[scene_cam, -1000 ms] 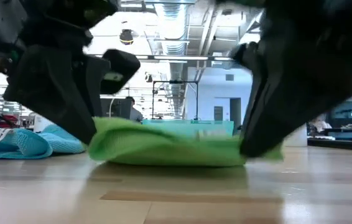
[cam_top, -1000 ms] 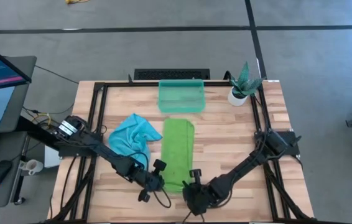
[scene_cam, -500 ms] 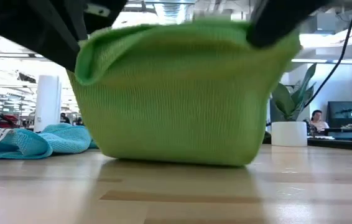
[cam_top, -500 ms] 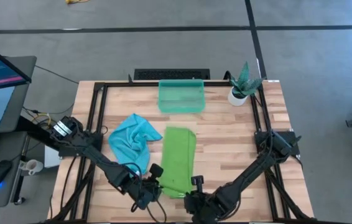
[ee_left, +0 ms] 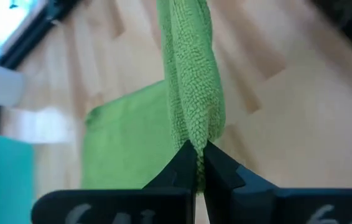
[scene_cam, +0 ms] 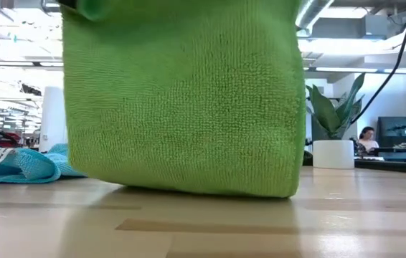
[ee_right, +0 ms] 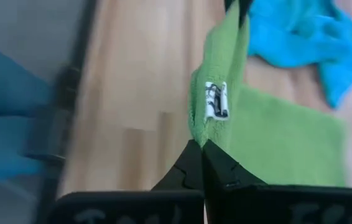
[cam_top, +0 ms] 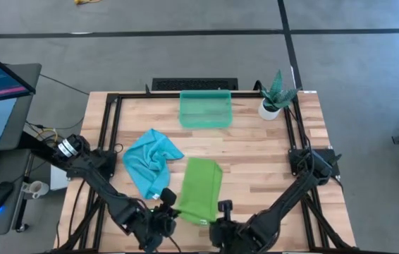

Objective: Roll microfiber towels into tight, uniform cylinder then place into a basket
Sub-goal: Fold the green microfiber cloth

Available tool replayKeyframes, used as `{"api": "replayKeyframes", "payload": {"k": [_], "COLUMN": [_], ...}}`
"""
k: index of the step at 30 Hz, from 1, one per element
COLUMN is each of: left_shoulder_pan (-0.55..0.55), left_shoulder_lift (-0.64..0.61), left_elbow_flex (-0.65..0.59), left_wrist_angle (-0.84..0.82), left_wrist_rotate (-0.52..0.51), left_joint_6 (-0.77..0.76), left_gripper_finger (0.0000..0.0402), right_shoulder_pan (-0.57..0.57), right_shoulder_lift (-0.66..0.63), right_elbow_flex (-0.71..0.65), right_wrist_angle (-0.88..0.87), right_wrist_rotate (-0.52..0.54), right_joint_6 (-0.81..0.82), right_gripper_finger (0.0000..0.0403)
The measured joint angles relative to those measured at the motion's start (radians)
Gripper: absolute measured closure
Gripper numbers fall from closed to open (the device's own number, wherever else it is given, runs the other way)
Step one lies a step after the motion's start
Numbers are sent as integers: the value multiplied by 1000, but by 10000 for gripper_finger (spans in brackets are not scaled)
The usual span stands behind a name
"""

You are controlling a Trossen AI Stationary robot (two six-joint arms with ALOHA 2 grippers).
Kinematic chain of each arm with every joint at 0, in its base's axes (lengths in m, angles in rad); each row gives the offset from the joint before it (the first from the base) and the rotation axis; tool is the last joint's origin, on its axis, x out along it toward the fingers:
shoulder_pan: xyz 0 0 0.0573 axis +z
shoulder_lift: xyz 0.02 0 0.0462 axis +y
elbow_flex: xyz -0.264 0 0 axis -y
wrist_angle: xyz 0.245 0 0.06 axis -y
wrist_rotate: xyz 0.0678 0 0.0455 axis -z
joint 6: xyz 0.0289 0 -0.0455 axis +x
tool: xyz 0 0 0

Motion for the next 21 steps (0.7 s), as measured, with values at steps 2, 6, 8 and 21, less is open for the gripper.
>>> {"api": "replayKeyframes", "payload": {"k": [2, 6, 8, 21], "left_shoulder_pan": [20, 75, 106, 317], "left_shoulder_lift": [0, -1, -1, 0], "left_elbow_flex": [0, -10, -42, -220], "left_wrist_angle": [-26, -72, -63, 198], "left_wrist_rotate": [-32, -116, -155, -35], "left_joint_6": [2, -4, -3, 55], "left_gripper_finger": [401, 401, 401, 401], "right_shoulder_pan": [-13, -62, -89, -204], "right_shoulder_lift": [0, 0, -1, 0], "right_elbow_flex": [0, -7, -43, -246], "right_wrist_angle": [-65, -195, -211, -139], "right_wrist_rotate": [36, 64, 79, 32], "right_joint_6": [16, 137, 187, 286], "right_gripper_finger": [397, 397, 397, 397]}}
